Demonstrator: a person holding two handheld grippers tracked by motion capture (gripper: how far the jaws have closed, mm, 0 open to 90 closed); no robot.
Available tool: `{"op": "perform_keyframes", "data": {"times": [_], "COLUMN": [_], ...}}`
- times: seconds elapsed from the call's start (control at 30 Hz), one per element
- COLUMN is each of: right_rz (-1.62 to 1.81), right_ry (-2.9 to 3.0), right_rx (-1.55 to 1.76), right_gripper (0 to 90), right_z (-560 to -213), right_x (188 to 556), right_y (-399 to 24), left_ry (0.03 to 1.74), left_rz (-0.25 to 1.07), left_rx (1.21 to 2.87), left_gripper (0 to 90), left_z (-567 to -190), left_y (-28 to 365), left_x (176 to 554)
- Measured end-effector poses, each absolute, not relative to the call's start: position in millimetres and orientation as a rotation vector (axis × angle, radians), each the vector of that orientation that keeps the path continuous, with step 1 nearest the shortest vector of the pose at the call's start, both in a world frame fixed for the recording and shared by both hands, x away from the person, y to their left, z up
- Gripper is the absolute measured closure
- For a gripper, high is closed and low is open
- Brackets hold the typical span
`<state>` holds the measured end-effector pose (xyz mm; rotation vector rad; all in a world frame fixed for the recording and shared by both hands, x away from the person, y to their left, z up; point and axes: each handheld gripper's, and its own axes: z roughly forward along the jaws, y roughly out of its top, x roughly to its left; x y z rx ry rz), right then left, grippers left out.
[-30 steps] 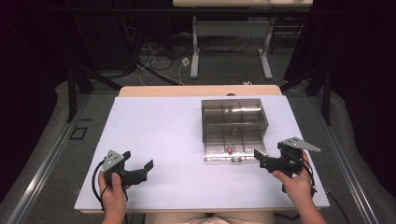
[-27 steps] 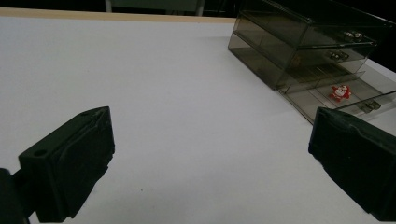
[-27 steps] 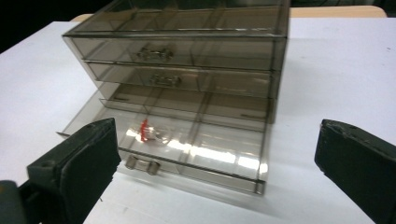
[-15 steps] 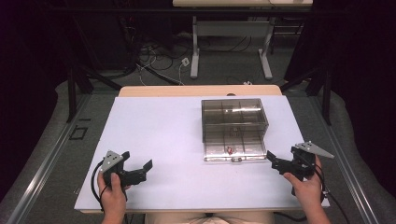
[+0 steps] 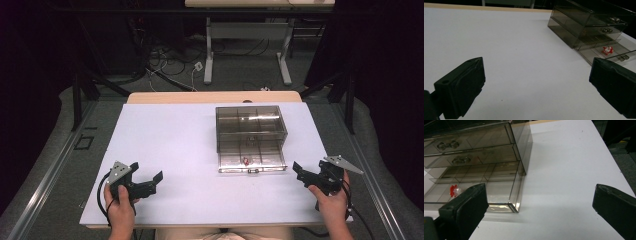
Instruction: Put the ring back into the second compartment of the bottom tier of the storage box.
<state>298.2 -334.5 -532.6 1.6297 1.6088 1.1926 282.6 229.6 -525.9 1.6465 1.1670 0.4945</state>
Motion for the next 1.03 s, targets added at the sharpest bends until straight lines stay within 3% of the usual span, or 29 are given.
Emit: {"op": "perform_keyframes", "data": {"times": [1.03], "right_rz": [1.06], "right_ry": [1.616], "right_rx": [1.729], "right_gripper": [0.0], "right_z": [-552], "right_x": [300], "right_y": [-343], "left_ry": [1.167], "left_rz": [0.49], "left_rx": [1.648], "left_gripper": [0.7], "left_z": [-526], "left_y": [230], "left_x": [284]}}
